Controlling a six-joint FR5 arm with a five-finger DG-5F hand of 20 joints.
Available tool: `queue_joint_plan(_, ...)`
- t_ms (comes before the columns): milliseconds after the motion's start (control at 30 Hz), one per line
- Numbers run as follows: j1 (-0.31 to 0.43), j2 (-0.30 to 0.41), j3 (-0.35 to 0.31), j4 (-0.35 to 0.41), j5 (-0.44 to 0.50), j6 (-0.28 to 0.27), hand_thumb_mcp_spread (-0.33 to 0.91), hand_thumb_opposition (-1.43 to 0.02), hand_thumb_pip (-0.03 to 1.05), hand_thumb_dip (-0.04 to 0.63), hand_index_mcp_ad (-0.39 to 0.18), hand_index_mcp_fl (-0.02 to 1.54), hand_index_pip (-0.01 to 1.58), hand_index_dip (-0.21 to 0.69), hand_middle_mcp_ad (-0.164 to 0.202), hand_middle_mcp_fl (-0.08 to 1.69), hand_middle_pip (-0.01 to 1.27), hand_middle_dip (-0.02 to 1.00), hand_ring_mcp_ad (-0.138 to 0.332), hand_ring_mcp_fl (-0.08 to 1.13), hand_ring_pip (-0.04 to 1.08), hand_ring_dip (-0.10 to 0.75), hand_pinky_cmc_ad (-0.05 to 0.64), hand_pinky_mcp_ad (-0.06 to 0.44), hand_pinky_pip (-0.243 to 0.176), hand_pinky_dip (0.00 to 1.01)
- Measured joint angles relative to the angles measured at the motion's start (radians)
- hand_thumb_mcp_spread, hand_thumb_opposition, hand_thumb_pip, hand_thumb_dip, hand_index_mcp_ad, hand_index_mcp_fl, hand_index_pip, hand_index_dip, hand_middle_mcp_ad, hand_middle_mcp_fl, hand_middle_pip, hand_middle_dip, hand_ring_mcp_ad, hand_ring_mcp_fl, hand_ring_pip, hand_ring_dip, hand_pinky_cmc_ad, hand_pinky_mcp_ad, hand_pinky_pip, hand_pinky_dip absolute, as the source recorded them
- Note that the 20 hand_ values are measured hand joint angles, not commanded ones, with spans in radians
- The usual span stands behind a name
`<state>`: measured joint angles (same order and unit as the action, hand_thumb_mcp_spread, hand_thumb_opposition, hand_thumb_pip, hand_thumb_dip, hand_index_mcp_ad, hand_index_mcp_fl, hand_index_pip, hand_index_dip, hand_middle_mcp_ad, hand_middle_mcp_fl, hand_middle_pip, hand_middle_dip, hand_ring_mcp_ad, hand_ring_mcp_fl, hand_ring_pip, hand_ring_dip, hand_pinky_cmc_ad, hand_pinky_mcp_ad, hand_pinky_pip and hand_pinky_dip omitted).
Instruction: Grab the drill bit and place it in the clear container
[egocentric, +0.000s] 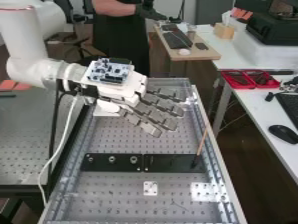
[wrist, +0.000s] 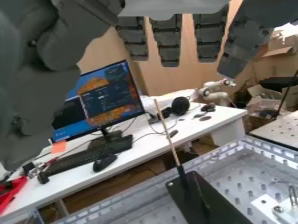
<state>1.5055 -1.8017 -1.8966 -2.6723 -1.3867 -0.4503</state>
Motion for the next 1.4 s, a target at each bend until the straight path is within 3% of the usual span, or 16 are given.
queue_joint_plan(200,-0.006,-0.036,0.006,0.025,0.017,0.016,0.31,-0.73,0.39,0.051,0.035,0.07,0.14,0.152,0.164,0.02,0.15,0.05,0.276,0.02,0.07,-0.016,0.456,0.286,-0.126,0.24)
queue_joint_plan(300,-0.010,-0.051,0.010,0.032,0.023,0.022,0.33,-0.73,0.44,0.072,0.019,0.10,0.28,0.187,0.164,0.01,0.14,0.05,0.265,0.02,0.07,-0.016,0.456,0.290,-0.122,0.24)
queue_joint_plan(533,-0.018,-0.074,0.013,0.064,0.038,0.043,0.35,-0.74,0.52,0.127,0.009,0.12,0.67,0.202,0.164,0.02,0.14,0.08,0.255,0.01,0.07,-0.016,0.456,0.286,-0.122,0.24)
queue_joint_plan(700,-0.023,-0.087,0.013,0.090,0.044,0.052,0.34,-0.74,0.57,0.192,-0.005,0.05,0.73,0.202,0.166,0.08,0.14,0.14,0.258,0.02,0.08,-0.003,0.456,0.290,-0.124,0.26)
queue_joint_plan(767,-0.024,-0.095,0.014,0.099,0.047,0.056,0.35,-0.74,0.58,0.202,-0.017,0.04,0.73,0.202,0.164,0.15,0.14,0.18,0.250,0.08,0.10,0.024,0.456,0.290,-0.124,0.29)
queue_joint_plan(867,-0.026,-0.104,0.015,0.109,0.050,0.062,0.36,-0.74,0.61,0.237,-0.023,0.02,0.73,0.185,0.166,0.21,0.14,0.30,0.248,0.20,0.12,0.161,0.456,0.288,-0.089,0.44)
queue_joint_plan(1100,-0.029,-0.123,0.028,0.116,0.048,0.062,0.38,-0.76,0.62,0.251,-0.023,0.02,0.75,0.154,0.164,0.27,0.14,0.49,0.229,0.26,0.20,0.365,0.447,0.290,-0.063,0.66)
queue_joint_plan(1200,-0.032,-0.130,0.036,0.116,0.045,0.062,0.38,-0.76,0.63,0.253,-0.023,0.02,0.75,0.154,0.162,0.27,0.14,0.52,0.227,0.26,0.21,0.394,0.443,0.291,-0.052,0.73)
queue_joint_plan(1400,-0.041,-0.144,0.054,0.113,0.037,0.062,0.38,-0.77,0.63,0.269,-0.023,0.02,0.76,0.157,0.162,0.27,0.14,0.56,0.229,0.26,0.28,0.431,0.456,0.293,-0.026,0.96)
